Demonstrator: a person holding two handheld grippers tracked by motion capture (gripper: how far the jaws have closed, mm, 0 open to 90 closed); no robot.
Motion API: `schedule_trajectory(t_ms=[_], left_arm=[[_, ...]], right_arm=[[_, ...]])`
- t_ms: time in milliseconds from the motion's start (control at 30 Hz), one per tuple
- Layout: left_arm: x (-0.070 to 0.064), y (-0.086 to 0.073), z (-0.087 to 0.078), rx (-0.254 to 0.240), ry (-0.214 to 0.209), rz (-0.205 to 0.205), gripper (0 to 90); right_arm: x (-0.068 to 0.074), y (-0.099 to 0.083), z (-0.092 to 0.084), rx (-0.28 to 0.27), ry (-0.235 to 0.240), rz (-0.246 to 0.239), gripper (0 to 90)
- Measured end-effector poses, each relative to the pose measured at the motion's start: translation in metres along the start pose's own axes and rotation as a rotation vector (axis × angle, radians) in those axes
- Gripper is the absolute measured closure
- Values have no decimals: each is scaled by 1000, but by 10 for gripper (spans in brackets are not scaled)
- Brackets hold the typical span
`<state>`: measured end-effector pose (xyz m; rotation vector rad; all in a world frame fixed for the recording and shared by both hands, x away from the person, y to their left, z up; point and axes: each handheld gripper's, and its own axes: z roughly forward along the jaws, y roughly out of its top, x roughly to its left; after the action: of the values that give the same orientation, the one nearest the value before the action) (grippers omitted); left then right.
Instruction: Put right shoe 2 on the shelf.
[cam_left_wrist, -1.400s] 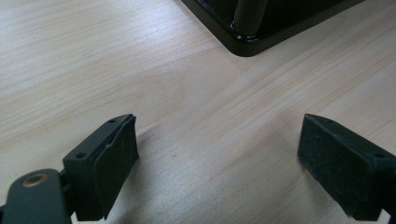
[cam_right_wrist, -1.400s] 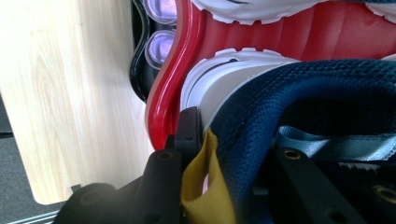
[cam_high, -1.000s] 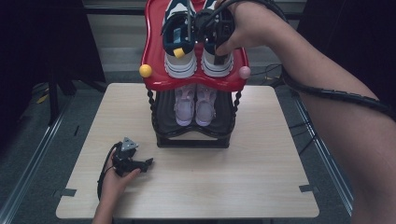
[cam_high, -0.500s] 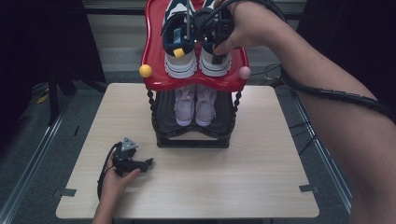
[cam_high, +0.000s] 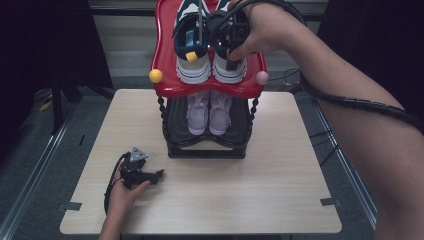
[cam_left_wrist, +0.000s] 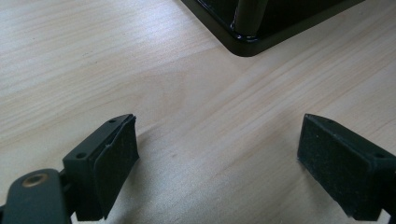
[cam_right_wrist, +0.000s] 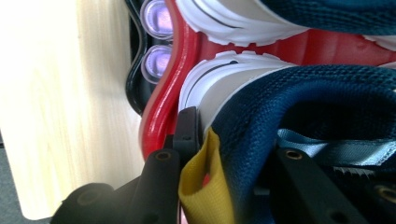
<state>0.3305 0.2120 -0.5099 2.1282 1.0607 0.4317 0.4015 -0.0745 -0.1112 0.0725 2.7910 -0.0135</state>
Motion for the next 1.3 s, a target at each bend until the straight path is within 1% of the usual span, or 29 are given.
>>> schedule_trajectory(t_ms=[67, 100, 133, 167, 200, 233, 267, 300, 400, 433, 533, 667, 700, 733, 767, 800, 833, 867, 900, 933, 1000, 1033, 1067, 1100, 1133, 1167, 1200, 1233, 1300], left_arm=[[0, 0, 0, 0, 0, 0, 117], [-1, 0, 1, -10, -1, -15, 117], [-1, 0, 1, -10, -1, -15, 117], [0, 0, 0, 0, -1, 2, 117], [-1, 0, 1, -9, -2, -13, 117], [0, 0, 0, -1, -2, -1, 117], [0, 0, 0, 0, -2, 0, 117], [-1, 0, 1, -9, -2, -15, 117], [-1, 0, 1, -10, -1, -14, 117], [0, 0, 0, 0, -2, 0, 117], [0, 0, 0, 0, -2, 0, 117], [0, 0, 0, -1, -2, 0, 117], [-1, 0, 1, -8, -2, -13, 117], [-1, 0, 1, -9, -2, -14, 117], [0, 0, 0, -1, 0, 0, 117], [0, 0, 0, 0, -2, 0, 117], [0, 0, 0, 0, 0, 0, 117], [-1, 0, 1, -10, 1, -15, 117], [-1, 0, 1, -10, 1, -15, 117], [0, 0, 0, 0, 0, 0, 117], [0, 0, 0, 0, 0, 0, 117], [0, 0, 0, 0, -2, 0, 117], [0, 0, 0, 0, -2, 0, 117], [0, 0, 0, 0, -2, 0, 117], [0, 0, 0, 0, -2, 0, 117], [-1, 0, 1, -9, -2, -13, 117], [0, 0, 0, -1, -2, 0, 117], [0, 0, 0, 0, -2, 0, 117], [0, 0, 0, -1, -2, 0, 117]], right_arm=[[1, 0, 0, -3, -6, -1, 713], [1, 0, 0, -4, -8, 4, 713], [1, 0, 0, -4, -8, 4, 713], [1, 0, 0, -4, -8, 4, 712], [1, -1, 0, -4, -6, 0, 712], [0, -2, 0, -11, -7, -2, 711], [1, -2, 1, -17, -9, 6, 709], [1, -3, 1, -16, -9, 9, 707], [0, -3, 1, -31, -11, 3, 706], [-1, -3, 0, -41, -19, 7, 705], [0, -2, 2, -40, -17, 6, 705], [0, -3, 1, -25, -16, 4, 697], [0, -3, 1, -25, -18, 8, 690], [0, -4, 2, -22, -30, 25, 617], [-1, -5, 2, -25, -29, 37, 568], [-1, -6, 1, -31, -24, 48, 556], [-2, -7, 0, -39, -23, 56, 520], [-1, -8, -1, -48, -12, 75, 462], [-1, -8, -1, -48, -12, 75, 462], [-1, -10, -1, -48, 5, 104, 437], [-2, -10, -1, -48, 9, 111, 418], [-3, -13, -4, -72, 37, 165, 335], [-3, -13, -4, -72, 37, 165, 335], [-4, -15, -7, -85, 57, 207, 270], [-4, -15, -7, -85, 57, 207, 270], [-3, -16, -8, -86, 65, 218, 230], [-3, -18, -9, -83, 72, 226, 218], [-3, -20, -12, -93, 99, 238, 208], [-3, -21, -14, -91, 108, 234, 206]])
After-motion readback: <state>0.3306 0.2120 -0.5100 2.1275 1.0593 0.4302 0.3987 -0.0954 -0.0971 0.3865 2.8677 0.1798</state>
